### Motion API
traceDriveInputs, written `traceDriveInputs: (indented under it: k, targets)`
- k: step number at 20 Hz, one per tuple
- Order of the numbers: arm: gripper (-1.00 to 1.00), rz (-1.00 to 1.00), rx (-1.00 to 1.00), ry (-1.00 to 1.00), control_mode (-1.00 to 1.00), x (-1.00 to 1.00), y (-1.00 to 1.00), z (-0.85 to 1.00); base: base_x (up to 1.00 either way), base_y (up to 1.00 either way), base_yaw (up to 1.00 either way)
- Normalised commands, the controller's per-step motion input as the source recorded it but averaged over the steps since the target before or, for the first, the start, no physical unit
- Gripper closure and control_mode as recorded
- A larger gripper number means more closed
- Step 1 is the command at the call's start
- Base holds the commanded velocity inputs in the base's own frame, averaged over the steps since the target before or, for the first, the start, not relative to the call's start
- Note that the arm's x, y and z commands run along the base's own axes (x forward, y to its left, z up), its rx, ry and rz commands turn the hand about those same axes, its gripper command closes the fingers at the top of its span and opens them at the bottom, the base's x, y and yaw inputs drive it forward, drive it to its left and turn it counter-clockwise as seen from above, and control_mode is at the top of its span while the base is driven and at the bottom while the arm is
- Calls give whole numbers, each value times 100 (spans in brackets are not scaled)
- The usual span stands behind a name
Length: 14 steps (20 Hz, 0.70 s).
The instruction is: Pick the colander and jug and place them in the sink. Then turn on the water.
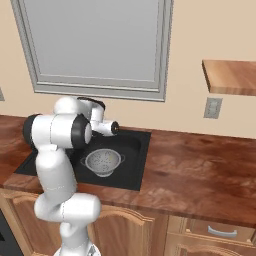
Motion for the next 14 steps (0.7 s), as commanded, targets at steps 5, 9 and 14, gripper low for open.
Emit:
traceDriveInputs:
  k: [5, 9, 14]
  targets:
    - [-100, 17, 16, 6, -100, 70, -2, -24, 0, 0, 0]
    - [-100, 10, 9, 0, -100, 65, 3, -23, 0, 0, 0]
    - [-100, 0, 0, 1, -100, 47, 38, -10, 0, 0, 0]
